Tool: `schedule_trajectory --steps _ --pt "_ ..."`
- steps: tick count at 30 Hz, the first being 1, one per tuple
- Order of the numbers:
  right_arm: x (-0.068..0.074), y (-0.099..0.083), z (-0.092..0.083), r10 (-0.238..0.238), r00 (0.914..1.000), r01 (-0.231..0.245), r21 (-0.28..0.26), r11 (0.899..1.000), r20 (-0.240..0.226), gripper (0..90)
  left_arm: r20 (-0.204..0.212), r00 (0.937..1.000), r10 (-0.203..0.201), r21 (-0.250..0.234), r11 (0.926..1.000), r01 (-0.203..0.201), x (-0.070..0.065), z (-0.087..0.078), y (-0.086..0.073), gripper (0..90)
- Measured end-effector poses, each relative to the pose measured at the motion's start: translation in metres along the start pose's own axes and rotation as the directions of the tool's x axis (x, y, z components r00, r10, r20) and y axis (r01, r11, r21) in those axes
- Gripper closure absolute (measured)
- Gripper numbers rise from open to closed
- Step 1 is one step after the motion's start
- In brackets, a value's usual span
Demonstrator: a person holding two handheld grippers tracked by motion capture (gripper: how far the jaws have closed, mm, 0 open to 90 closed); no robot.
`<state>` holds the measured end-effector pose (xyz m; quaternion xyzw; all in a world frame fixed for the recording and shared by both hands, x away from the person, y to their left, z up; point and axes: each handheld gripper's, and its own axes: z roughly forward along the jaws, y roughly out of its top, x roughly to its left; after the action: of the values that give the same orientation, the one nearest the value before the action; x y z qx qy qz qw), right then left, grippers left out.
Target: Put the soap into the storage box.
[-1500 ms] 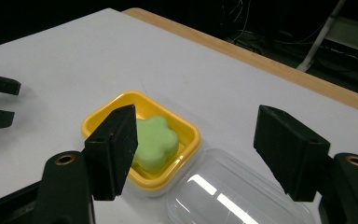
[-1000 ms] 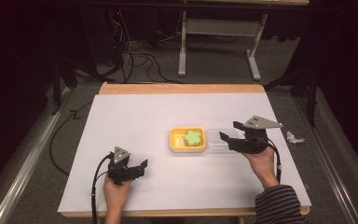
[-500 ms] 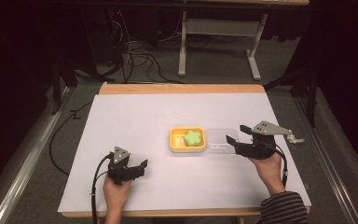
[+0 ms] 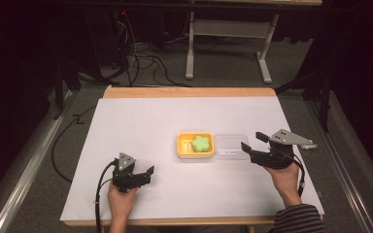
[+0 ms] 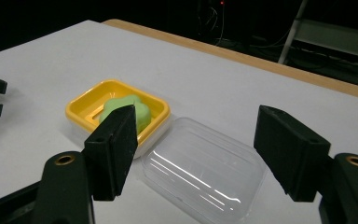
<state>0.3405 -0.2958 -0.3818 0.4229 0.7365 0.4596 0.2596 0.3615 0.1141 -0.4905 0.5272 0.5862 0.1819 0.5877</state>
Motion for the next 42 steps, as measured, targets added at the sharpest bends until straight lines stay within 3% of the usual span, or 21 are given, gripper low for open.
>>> schedule_trajectory --steps 8,14,42 --pt "0.0 -0.007 -0.007 0.013 0.9999 -0.013 0.005 1.0 0.0 30.7 -0.001 1.0 0.005 -0.002 1.0 -0.005 0.0 0.0 0.0 19.3" --pt "0.003 -0.011 -0.01 -0.006 0.9996 0.006 0.008 1.0 0.026 31.0 0.0 1.0 0.005 -0.004 1.0 -0.005 0.0 0.0 0.0 19.3" --pt "0.005 -0.034 -0.024 0.03 0.9995 -0.03 0.012 0.999 0.006 30.3 -0.001 1.0 0.001 0.001 1.0 -0.001 0.0 0.0 0.0 19.3"
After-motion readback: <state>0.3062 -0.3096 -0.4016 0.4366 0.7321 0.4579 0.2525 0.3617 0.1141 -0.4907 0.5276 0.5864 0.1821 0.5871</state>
